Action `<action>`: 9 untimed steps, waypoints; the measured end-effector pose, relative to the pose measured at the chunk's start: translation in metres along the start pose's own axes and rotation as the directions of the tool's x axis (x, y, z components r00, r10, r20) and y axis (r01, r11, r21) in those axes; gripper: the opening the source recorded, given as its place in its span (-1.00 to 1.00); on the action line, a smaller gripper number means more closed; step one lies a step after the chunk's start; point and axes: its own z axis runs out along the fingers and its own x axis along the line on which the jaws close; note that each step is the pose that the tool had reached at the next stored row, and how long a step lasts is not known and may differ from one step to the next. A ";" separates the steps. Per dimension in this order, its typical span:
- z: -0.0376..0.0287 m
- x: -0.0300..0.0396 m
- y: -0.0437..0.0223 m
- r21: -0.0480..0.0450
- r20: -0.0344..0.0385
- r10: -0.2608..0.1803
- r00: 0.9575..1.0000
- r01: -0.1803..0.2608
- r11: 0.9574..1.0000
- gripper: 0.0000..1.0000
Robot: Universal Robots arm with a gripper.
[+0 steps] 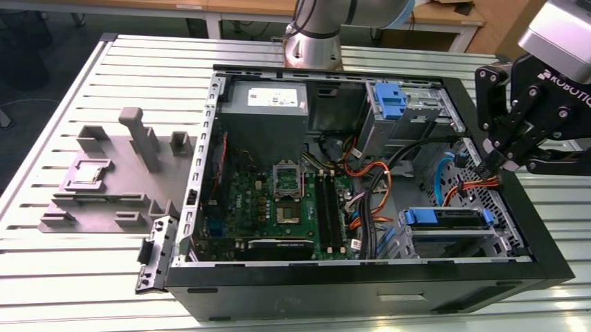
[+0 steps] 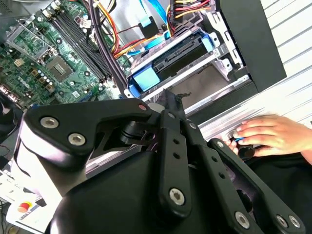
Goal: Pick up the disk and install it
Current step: 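Insert the first disk wire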
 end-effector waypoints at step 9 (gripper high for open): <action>0.0034 0.0016 -0.0068 0.000 -0.001 -0.075 0.997 0.075 0.997 -0.80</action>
